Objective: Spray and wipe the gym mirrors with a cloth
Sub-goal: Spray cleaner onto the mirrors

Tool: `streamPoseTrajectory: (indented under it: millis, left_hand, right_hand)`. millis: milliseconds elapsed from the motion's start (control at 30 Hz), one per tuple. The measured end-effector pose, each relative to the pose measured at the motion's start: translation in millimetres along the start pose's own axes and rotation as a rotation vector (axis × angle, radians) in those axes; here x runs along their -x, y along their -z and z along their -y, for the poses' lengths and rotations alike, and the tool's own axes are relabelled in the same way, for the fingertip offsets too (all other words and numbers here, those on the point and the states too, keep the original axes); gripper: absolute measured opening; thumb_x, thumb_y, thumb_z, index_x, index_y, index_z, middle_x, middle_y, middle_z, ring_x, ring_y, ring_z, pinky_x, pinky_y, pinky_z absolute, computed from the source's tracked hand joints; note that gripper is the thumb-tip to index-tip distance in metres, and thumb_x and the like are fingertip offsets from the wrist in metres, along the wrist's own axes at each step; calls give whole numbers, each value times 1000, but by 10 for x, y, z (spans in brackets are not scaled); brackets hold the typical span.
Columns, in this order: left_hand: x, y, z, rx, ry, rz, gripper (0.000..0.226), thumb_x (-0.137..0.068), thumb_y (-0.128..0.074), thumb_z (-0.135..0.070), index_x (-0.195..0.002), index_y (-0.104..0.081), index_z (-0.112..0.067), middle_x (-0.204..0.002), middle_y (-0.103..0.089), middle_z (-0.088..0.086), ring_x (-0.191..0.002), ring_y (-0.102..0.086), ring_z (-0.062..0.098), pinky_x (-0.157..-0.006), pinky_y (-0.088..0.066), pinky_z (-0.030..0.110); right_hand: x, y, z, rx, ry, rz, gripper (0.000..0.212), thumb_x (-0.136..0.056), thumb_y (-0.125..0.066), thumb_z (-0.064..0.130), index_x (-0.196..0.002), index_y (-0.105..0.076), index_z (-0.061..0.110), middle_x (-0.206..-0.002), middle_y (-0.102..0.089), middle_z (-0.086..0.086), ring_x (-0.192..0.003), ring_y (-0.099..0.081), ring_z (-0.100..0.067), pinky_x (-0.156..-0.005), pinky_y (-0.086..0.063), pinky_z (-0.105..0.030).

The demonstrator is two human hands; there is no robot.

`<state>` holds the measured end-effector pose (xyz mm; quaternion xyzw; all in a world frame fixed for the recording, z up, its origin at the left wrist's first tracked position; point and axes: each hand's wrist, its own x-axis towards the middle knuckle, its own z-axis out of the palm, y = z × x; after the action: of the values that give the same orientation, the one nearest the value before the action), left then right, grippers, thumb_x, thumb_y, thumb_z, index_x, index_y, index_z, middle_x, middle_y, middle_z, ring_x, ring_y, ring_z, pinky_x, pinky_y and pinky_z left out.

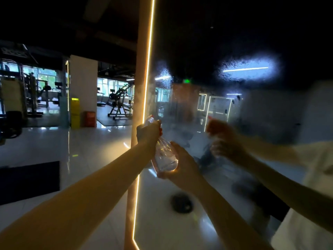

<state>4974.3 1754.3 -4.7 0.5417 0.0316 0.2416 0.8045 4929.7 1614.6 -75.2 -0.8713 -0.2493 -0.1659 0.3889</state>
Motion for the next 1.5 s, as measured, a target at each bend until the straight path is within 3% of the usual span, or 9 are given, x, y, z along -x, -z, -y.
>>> streamPoseTrajectory:
  millis: [67,167,267,533,700,800,933,1067,1500]
  left_hand:
    - [-100,10,-68,-25,8,22,4,-95,-68,-14,-92,-67,-17,-71,-65,4,-66,-61,17,-61,-47,29]
    - [-219,60,-51,-62,-7,29,19,-95,-67,-14,-110,-65,-26,-76,-67,7,-71,-64,20,-64,-50,33]
    - [-287,166,49,-103,-6,-5,26,-94,-70,-18,-119,-66,-24,-82,-69,8,-78,-68,24,-75,-56,39]
    - [-215,476,494,-134,126,79,29,-98,-70,-12,-124,-59,-18,-82,-65,13,-72,-64,21,-67,-55,34]
    - [-77,579,723,-153,107,1,19,-99,-70,-15,-116,-63,-19,-88,-66,10,-79,-66,21,-81,-59,39]
    - [16,673,837,-207,142,63,24,-100,-71,-20,-122,-60,-21,-89,-66,11,-85,-66,23,-84,-58,39]
    - [209,850,955,-423,119,283,35,-99,-72,-32,-125,-56,-16,-105,-66,12,-100,-68,26,-92,-58,37]
    - [515,1068,1078,-463,225,482,69,-81,-83,-49,-134,-48,-22,-116,-62,2,-109,-65,23,-103,-56,42]
    - [1545,1409,1620,-574,387,598,55,-72,-89,-31,-122,-66,-29,-104,-77,-9,-94,-75,4,-78,-59,17]
  right_hand:
    - [-103,-30,19,-7,-22,-4,115,-57,-83,79,-153,-35,37,-151,-49,8,-135,-50,-11,-114,-43,-37]
    - [-130,17,100,47,-6,57,101,-76,-89,40,-158,-30,32,-153,-43,5,-134,-45,-10,-101,-35,-15]
    - [-126,-47,19,34,19,34,98,-78,-89,30,-157,-31,31,-152,-45,3,-137,-47,-15,-106,-40,-22]
    - [87,-553,-237,32,-50,101,122,-39,-55,105,-143,-39,44,-141,-50,23,-126,-53,-7,-108,-45,-30]
    - [293,-620,-213,68,-73,156,102,-69,-90,57,-152,-37,33,-149,-50,13,-130,-51,-11,-108,-42,-27]
    - [417,-710,-323,61,-59,153,103,-70,-88,58,-154,-36,32,-151,-49,12,-132,-51,-10,-112,-44,-31]
    - [667,-818,-453,38,-50,108,100,-71,-91,52,-153,-40,27,-140,-51,16,-123,-46,1,-98,-31,-2]
    - [965,-1012,-615,-74,-151,71,100,-61,-80,79,-144,-45,37,-136,-57,10,-127,-55,-10,-107,-49,-35]
    - [1786,-1015,-997,-370,-322,183,86,-69,-93,45,-138,-42,42,-133,-60,18,-121,-59,5,-101,-53,-22]
